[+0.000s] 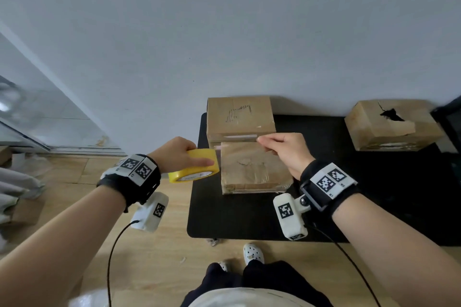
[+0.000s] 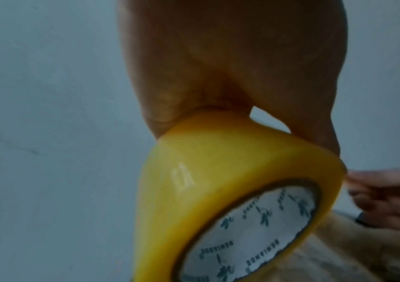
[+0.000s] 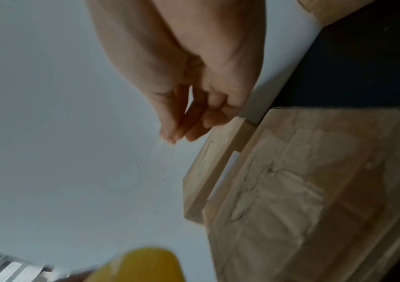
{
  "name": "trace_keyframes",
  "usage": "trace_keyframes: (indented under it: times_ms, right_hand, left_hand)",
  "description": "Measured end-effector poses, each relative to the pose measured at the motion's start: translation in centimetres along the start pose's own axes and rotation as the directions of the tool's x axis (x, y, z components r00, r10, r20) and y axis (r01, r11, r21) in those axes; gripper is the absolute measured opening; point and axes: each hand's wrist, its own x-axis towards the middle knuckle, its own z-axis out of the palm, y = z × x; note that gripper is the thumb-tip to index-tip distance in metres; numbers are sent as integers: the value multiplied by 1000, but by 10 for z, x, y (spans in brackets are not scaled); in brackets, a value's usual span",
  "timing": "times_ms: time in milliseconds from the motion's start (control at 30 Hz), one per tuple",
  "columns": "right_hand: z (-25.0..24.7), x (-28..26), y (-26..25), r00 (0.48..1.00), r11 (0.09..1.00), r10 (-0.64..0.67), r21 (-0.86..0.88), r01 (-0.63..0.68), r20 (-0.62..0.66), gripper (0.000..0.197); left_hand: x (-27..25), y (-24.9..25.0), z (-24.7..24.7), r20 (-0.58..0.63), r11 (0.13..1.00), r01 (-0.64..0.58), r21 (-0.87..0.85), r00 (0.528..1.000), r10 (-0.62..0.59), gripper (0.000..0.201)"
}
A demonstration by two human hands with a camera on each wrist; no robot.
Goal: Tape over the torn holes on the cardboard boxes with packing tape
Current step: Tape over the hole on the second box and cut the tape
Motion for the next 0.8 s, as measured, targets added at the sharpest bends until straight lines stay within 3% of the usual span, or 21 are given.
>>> trace_keyframes:
  times_ms: [233,433,467,633,800]
  right_hand:
    - [-16,-7,27,992,996,85,-30,-88,-91,9]
    - [-3,5,54,977,979,125,-138,-150,-175,53]
    - [-1,7,58,975,976,115,-160,-146,-192,52]
    - [10,8,62,972,949,30,-300,-102,-235,11]
    - [18,9,63,971,902,-9,-421,-95,-240,9]
  left_hand:
    - [13,-33,17,-24,992,97,80,995,-95,48]
    - [29,-43,19,-79,993,104,63,992,-99,43]
    - [32,-44,18,-83,991,110,76,991,-103,43]
    - [39,-48,13,-100,986,130,100,988,-120,41]
    - [43,-52,11,-77,984,143,106,988,-135,40]
